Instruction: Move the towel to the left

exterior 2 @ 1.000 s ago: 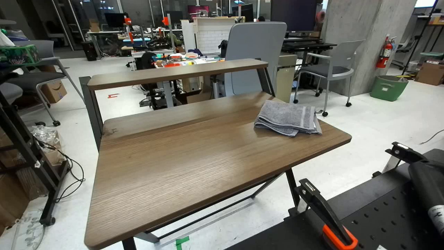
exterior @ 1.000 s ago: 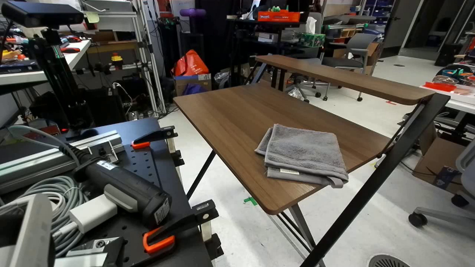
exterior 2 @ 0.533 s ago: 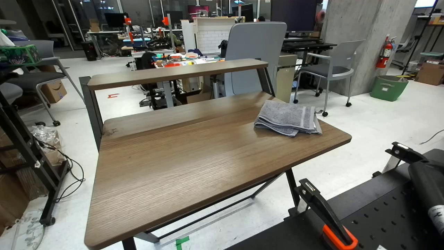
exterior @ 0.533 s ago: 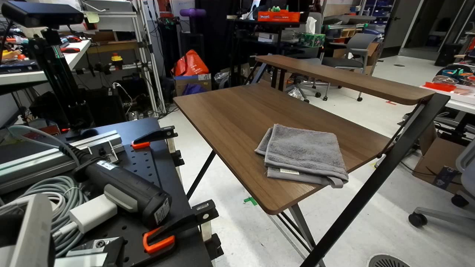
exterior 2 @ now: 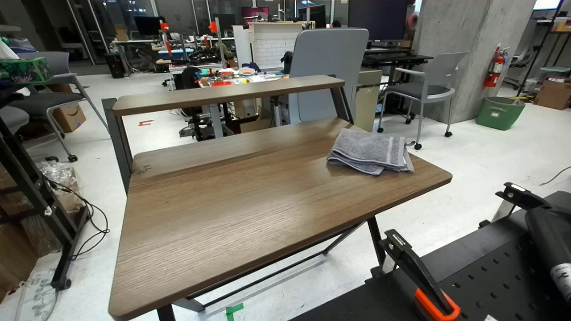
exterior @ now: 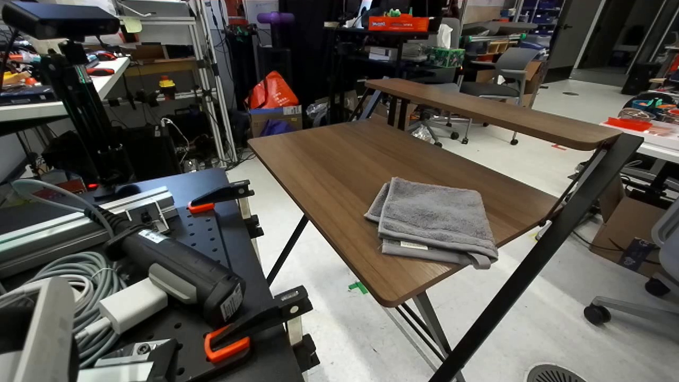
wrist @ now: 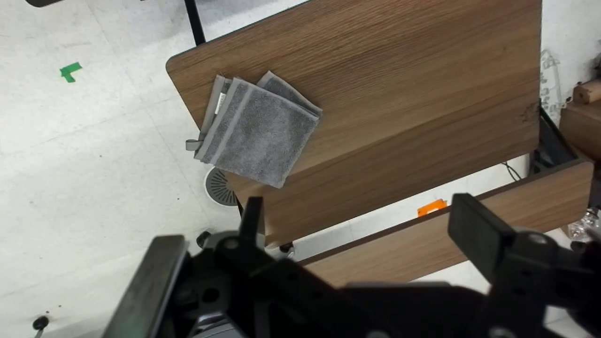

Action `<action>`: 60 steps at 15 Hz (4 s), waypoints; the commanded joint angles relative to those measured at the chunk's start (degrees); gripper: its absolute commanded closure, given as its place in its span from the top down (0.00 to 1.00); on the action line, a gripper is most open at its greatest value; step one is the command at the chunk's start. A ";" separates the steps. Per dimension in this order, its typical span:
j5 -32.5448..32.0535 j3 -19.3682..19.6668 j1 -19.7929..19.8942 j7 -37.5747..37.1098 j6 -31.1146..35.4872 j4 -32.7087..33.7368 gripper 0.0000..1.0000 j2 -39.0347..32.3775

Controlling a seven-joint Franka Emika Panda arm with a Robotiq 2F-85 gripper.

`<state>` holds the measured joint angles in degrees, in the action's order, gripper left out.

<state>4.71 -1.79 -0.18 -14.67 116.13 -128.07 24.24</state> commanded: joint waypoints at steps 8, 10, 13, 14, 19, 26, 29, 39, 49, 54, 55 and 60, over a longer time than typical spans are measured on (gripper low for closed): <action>1.16 1.73 0.84 -1.54 14.90 6.56 1.00 -28.74; 1.15 2.00 0.54 -2.29 16.35 9.32 1.00 -34.49; 3.36 1.93 0.32 -1.80 17.44 13.63 1.00 -42.52; 3.44 2.02 0.18 -2.16 17.37 15.02 1.00 -44.75; 4.79 2.23 0.31 -3.01 18.25 21.14 1.00 -54.68; 4.53 4.14 0.01 -5.33 18.23 25.01 1.00 -61.81; 4.09 5.64 -0.11 -6.92 18.82 25.89 1.00 -63.75; -0.35 10.13 -4.10 -13.99 20.80 28.95 1.00 -69.08; -2.98 7.47 -9.71 -12.38 20.35 34.09 1.00 -72.90; -4.14 5.17 -13.16 -11.23 19.15 41.02 1.00 -76.65; -3.96 4.61 -13.62 -10.90 18.98 42.48 1.00 -77.46; -3.46 1.21 -15.93 -8.35 17.88 50.10 1.00 -80.92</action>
<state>1.36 1.08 -15.19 -24.95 136.26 -84.43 -53.29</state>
